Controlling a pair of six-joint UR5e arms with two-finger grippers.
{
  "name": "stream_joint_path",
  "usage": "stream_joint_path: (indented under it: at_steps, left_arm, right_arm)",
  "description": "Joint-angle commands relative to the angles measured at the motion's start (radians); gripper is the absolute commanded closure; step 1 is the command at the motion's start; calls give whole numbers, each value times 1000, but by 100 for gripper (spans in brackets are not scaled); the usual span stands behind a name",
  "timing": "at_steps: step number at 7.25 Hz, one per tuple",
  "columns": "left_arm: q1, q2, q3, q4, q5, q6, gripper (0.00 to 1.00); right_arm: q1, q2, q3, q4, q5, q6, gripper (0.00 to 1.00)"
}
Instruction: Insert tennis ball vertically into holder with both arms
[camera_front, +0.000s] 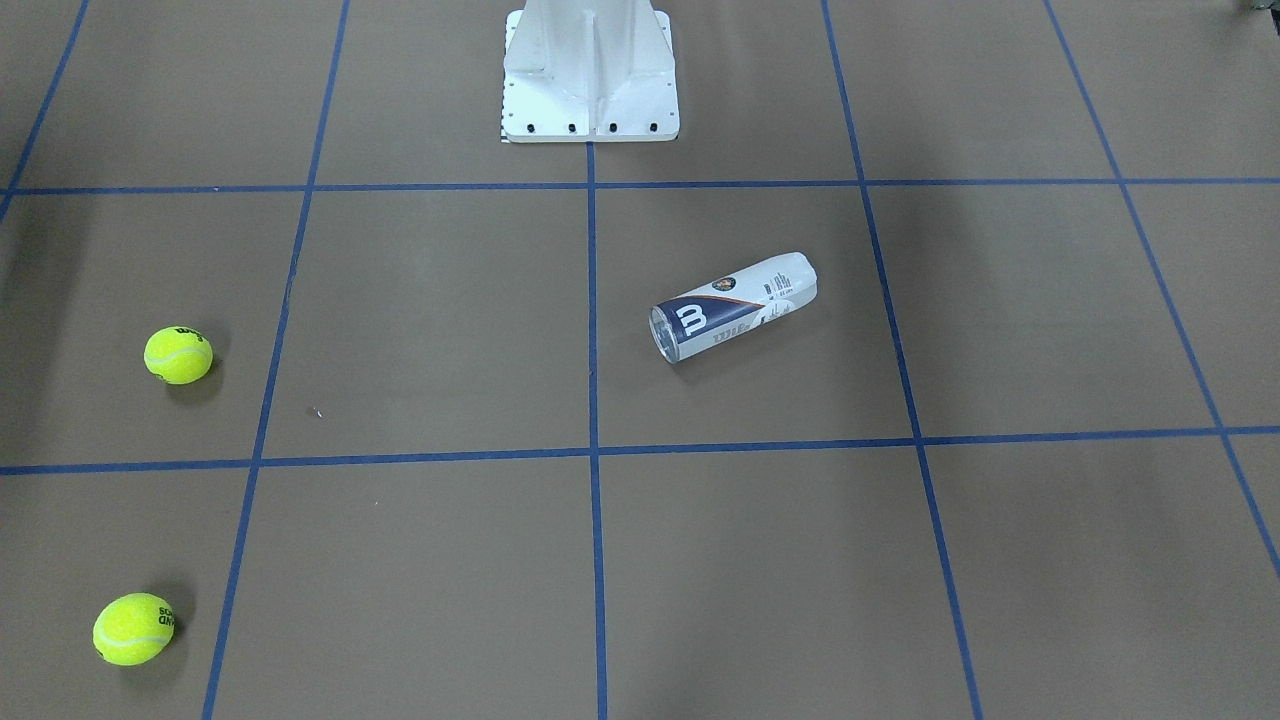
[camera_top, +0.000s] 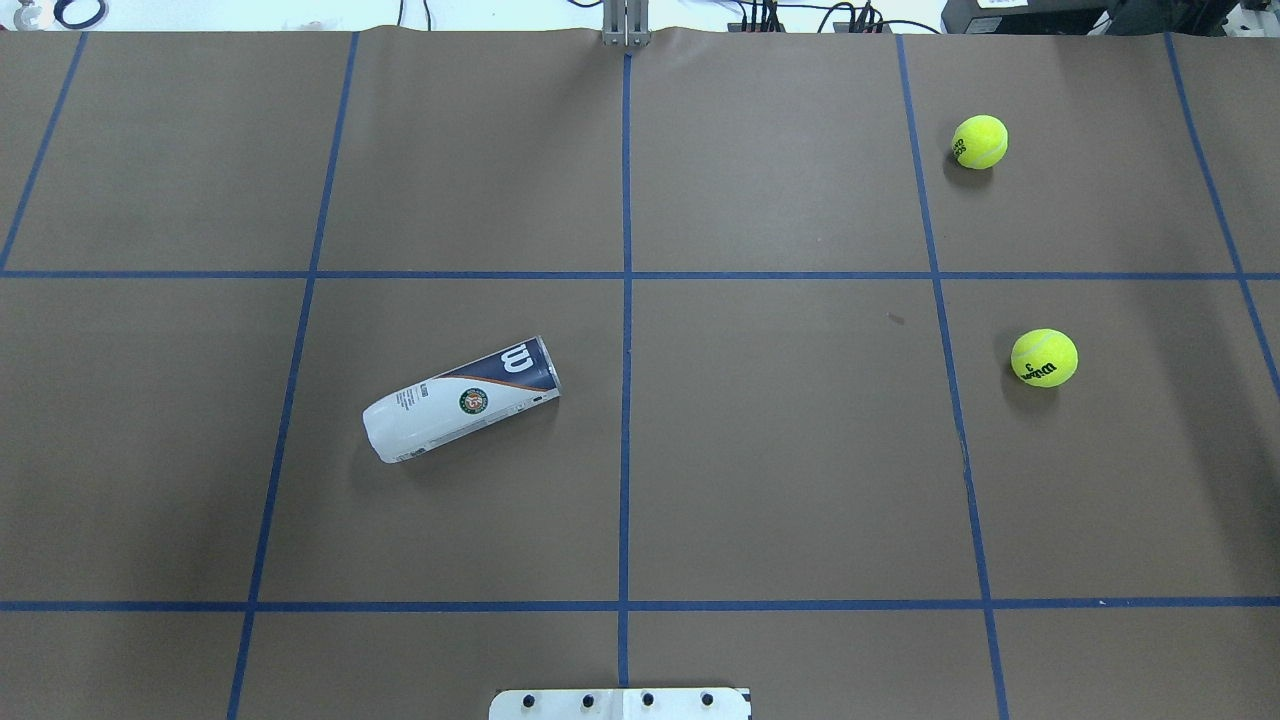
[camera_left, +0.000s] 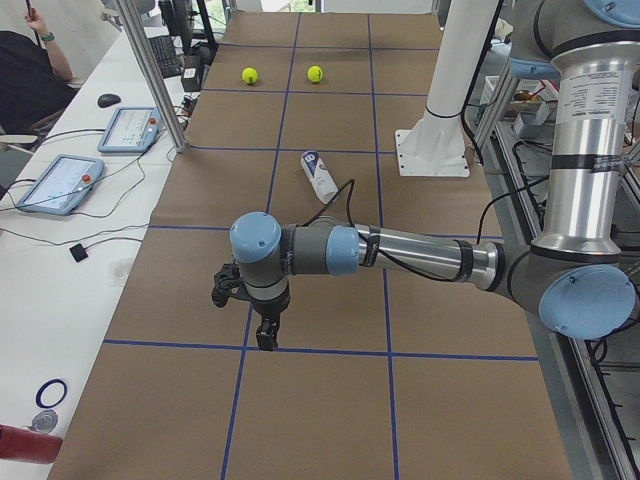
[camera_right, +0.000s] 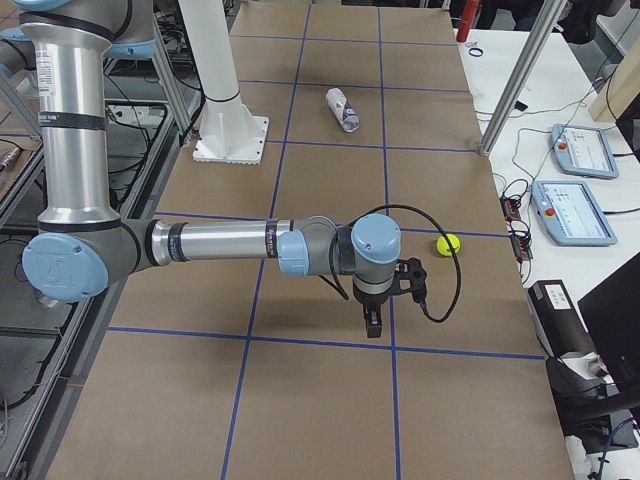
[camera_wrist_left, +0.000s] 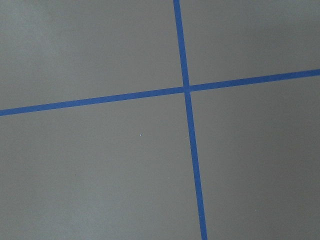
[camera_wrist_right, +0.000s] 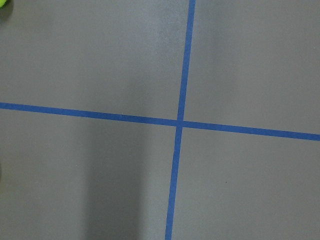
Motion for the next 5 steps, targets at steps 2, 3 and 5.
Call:
stream_joint_path:
  at_steps: [2, 3, 5]
  left_arm:
    - [0, -9, -43, -25, -26, 7, 0]
    - [0, -9, -46, -142, -80, 7, 0]
    - [61, -60, -58, -308, -148, -3, 0]
  right_arm:
    - [0, 1, 7, 0, 2, 0, 1]
    - [0, 1, 8, 0, 3, 0, 1]
    - [0, 4, 8, 0, 2, 0, 1]
